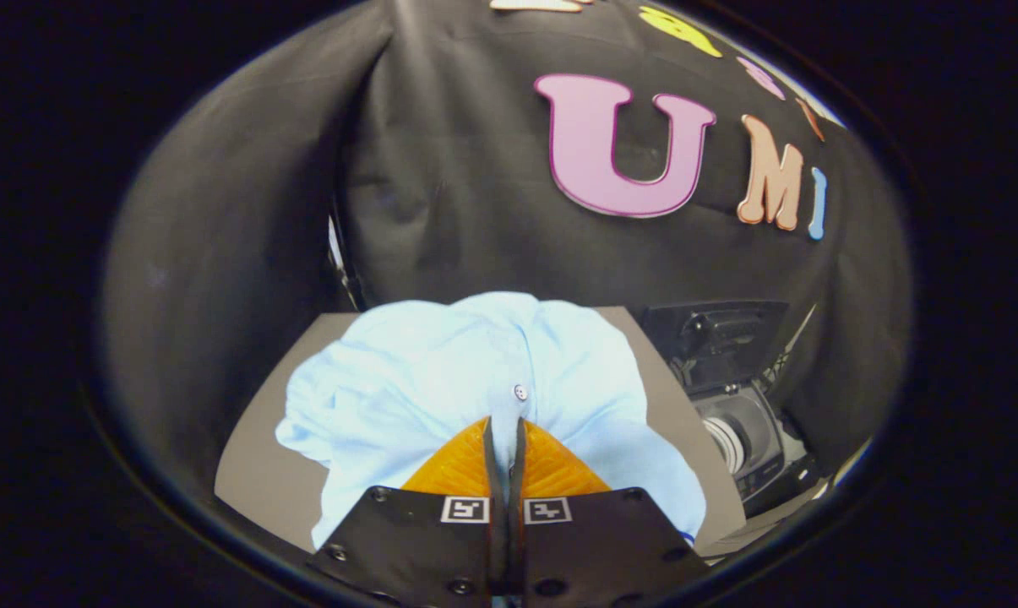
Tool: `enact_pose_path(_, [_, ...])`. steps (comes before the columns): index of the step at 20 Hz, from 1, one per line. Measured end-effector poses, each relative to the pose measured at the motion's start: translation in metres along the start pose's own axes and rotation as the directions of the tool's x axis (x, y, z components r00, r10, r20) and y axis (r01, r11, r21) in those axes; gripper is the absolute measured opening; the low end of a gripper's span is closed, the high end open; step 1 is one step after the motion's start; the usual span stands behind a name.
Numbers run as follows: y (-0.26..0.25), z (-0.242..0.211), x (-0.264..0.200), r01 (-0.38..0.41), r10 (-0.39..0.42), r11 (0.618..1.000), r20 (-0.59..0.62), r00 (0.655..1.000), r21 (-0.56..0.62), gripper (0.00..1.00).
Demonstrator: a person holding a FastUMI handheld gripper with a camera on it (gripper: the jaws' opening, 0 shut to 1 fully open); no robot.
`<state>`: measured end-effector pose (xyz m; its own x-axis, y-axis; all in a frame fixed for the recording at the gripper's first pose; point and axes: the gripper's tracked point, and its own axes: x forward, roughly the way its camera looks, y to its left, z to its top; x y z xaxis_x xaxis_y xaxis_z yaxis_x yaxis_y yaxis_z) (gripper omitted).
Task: Put the clothes into the washing machine and then close the washing machine lid.
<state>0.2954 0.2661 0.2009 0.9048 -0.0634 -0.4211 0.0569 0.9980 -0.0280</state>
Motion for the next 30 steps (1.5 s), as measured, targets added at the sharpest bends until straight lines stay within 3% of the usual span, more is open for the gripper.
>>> enact_pose_path(4, [-0.039, 0.03, -0.023, 0.055, -0.053, 0.998, 0.137, 0.989, -0.014, 0.01])
enact_pose_path(11, [-0.09, 0.059, -0.037, 0.131, -0.111, 0.989, 0.238, 0.965, -0.069, 0.01])
enact_pose_path(19, [-0.17, 0.101, -0.062, 0.227, -0.177, 0.971, 0.399, 0.9, -0.081, 0.01])
enact_pose_path(24, [-0.231, 0.116, -0.057, 0.294, -0.237, 0.953, 0.414, 0.879, -0.078, 0.0])
enact_pose_path(30, [-0.292, 0.092, -0.021, 0.322, -0.289, 0.946, 0.366, 0.885, -0.029, 0.0])
